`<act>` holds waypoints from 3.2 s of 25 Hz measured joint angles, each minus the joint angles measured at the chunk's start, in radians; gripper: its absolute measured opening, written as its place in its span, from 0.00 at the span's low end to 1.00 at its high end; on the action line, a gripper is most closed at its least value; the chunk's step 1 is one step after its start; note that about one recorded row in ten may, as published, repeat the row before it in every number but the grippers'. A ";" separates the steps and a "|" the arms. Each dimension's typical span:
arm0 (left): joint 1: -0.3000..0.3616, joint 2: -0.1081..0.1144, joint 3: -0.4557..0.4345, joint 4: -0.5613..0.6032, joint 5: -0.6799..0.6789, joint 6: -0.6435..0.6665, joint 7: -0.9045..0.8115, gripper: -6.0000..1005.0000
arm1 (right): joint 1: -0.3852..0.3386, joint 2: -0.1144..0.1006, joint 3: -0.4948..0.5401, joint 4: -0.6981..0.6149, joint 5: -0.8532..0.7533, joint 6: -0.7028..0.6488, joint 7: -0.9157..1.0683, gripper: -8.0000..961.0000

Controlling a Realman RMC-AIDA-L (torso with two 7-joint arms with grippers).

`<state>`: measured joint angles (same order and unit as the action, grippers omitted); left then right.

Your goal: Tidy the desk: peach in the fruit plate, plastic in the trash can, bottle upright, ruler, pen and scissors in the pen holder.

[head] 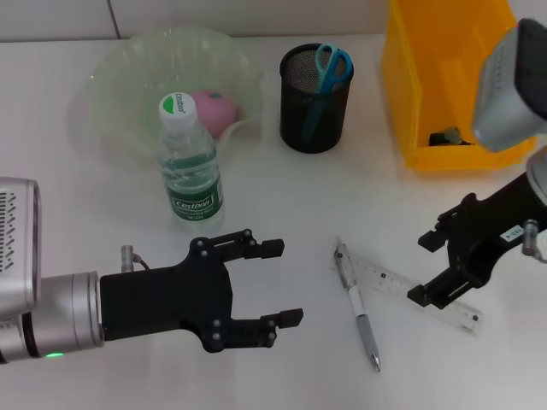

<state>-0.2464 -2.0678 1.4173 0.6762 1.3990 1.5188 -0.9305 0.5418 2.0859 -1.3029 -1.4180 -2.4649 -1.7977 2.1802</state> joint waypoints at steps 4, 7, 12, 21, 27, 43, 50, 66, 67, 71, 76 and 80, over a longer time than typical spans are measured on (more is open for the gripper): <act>-0.002 0.000 0.000 0.002 0.000 0.000 -0.002 0.79 | 0.002 0.000 -0.056 0.044 -0.002 0.073 0.002 0.81; -0.001 0.000 0.000 0.001 0.000 0.000 -0.002 0.79 | 0.004 -0.001 -0.102 0.077 -0.006 0.125 0.005 0.80; -0.002 0.000 0.000 -0.001 0.000 0.000 -0.002 0.79 | 0.003 -0.001 -0.182 0.105 -0.017 0.209 0.019 0.78; -0.003 -0.001 0.000 -0.001 0.000 0.000 -0.002 0.79 | 0.011 0.000 -0.256 0.159 -0.018 0.288 0.041 0.76; -0.002 -0.002 0.001 -0.001 0.000 0.000 -0.002 0.79 | 0.012 0.002 -0.267 0.170 -0.019 0.319 0.049 0.74; 0.000 -0.002 0.003 -0.001 0.000 0.000 -0.002 0.79 | 0.037 0.001 -0.267 0.222 -0.013 0.330 0.071 0.61; 0.000 -0.002 0.003 -0.001 0.000 0.000 -0.002 0.79 | 0.062 0.000 -0.262 0.272 -0.009 0.331 0.071 0.39; 0.002 -0.002 0.002 0.003 -0.003 0.003 -0.001 0.79 | -0.059 -0.003 0.145 0.021 0.368 0.427 -0.002 0.39; 0.002 -0.002 0.002 0.003 -0.003 0.003 -0.001 0.79 | -0.059 -0.003 0.145 0.021 0.368 0.427 -0.002 0.39; -0.002 -0.002 0.002 -0.001 -0.004 0.003 0.003 0.79 | -0.099 -0.006 0.231 0.333 1.045 0.551 -0.464 0.39; 0.000 -0.003 0.002 0.000 -0.006 0.003 0.001 0.79 | -0.052 -0.007 0.234 0.595 1.414 0.550 -0.789 0.39; 0.002 -0.002 0.002 0.001 -0.006 0.003 -0.001 0.79 | 0.028 -0.004 0.234 0.822 1.529 0.551 -1.079 0.39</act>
<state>-0.2442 -2.0695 1.4188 0.6769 1.3927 1.5216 -0.9310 0.5702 2.0815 -1.0687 -0.5955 -0.9362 -1.2463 1.1017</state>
